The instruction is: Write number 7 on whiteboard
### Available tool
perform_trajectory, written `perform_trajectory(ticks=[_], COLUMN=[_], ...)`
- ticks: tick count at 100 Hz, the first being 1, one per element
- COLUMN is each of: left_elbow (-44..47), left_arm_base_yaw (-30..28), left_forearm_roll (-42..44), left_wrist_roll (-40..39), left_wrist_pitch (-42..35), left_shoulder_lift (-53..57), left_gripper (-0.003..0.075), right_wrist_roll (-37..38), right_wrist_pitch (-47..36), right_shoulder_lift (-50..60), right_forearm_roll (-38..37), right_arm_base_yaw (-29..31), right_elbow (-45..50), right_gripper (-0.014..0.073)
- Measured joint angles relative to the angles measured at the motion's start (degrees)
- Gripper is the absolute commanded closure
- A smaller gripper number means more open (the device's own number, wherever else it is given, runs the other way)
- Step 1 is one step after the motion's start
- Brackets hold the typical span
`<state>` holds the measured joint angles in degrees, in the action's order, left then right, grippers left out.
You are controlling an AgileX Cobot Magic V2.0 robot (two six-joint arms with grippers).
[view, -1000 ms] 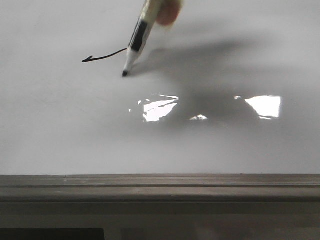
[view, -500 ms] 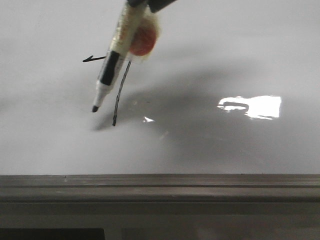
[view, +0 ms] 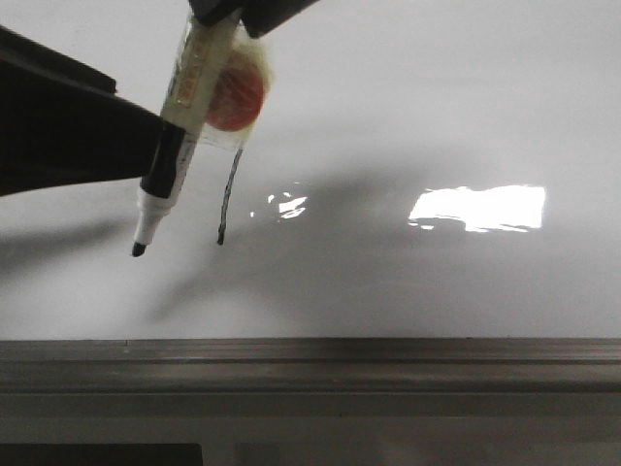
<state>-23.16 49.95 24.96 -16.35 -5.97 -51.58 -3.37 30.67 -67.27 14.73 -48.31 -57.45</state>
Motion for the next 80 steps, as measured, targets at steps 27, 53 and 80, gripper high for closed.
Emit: perform_trajectory(ticks=[27, 53, 80], left_elbow=[0.0, -0.04, -0.04], left_arm_base_yaw=[0.0, 0.38, 0.38], left_forearm_roll=[0.04, 0.53, 0.34], left_wrist_roll=[0.0, 0.11, 0.23], left_wrist_pitch=[-1.08, -3.3, -3.38], left_shoulder_lift=[-4.51, -4.61, -4.61], left_gripper=[0.0381, 0.0741, 0.0741], right_wrist_roll=[0.0, 0.0, 0.0], right_wrist_pitch=[0.0, -0.62, -0.76], right_shoulder_lift=[0.0, 0.0, -0.1], right_forearm_roll=[0.57, 0.7, 0.51], right_arm_base_yaw=[0.0, 0.0, 0.0], right_elbow=[0.0, -0.14, -0.27], right_gripper=[0.0656, 0.0656, 0.0317])
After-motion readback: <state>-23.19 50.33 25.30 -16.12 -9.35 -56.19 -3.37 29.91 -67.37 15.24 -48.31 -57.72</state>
